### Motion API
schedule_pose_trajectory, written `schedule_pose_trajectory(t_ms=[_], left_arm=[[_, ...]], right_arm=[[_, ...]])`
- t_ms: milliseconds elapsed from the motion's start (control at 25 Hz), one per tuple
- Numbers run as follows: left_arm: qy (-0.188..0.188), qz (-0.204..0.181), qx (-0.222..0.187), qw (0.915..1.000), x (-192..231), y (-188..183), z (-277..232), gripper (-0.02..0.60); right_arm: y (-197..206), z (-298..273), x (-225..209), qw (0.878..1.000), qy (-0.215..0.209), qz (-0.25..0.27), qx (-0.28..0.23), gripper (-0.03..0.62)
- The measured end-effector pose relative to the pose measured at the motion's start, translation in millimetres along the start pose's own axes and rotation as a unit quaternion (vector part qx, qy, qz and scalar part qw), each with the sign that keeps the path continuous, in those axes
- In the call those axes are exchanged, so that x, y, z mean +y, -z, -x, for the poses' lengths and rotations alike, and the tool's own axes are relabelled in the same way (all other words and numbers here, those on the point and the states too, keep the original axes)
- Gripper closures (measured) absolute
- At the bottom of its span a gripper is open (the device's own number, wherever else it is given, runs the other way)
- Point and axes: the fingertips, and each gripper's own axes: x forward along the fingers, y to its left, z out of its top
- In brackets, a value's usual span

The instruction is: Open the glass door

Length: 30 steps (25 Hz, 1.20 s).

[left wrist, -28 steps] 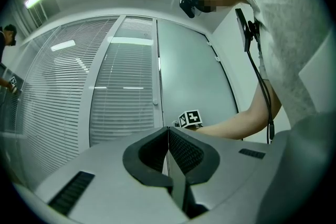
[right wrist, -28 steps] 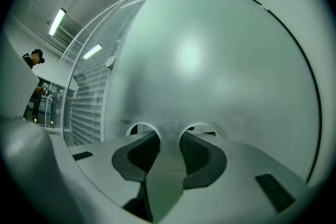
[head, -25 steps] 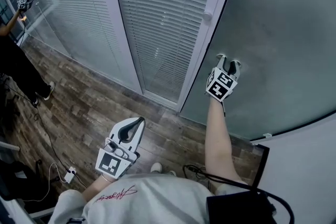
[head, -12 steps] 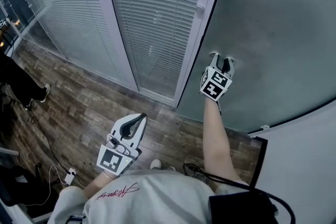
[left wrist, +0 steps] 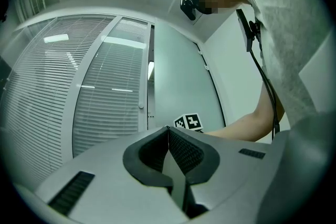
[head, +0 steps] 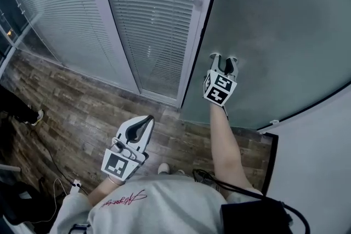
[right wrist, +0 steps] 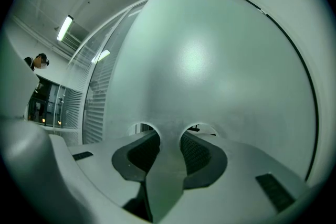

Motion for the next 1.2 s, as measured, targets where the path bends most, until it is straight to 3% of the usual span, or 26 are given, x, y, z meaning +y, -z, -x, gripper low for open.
schedule_pose_trajectory(t_ms=[360,640,960,1200], left_arm=[[0.03,0.001,-0.027,0.9992,-14,-17,-4,0.569],[0.057,-0.005,-0.019,0.9981,-30,-9,-2,0.569],[0.053,-0.01,-0.029,0.9981,-58,-16,-6,0.569],[0.029,-0.008,-0.043,0.9986,-85,-30,-4,0.569]], right_arm=[[-5,32,3,1.0,-0.019,0.003,-0.002,0.464],[-5,63,3,0.999,-0.033,0.003,-0.003,0.464],[-5,97,4,0.998,-0.058,0.002,0.0,0.464],[-6,126,3,0.997,-0.081,-0.001,0.003,0.464]])
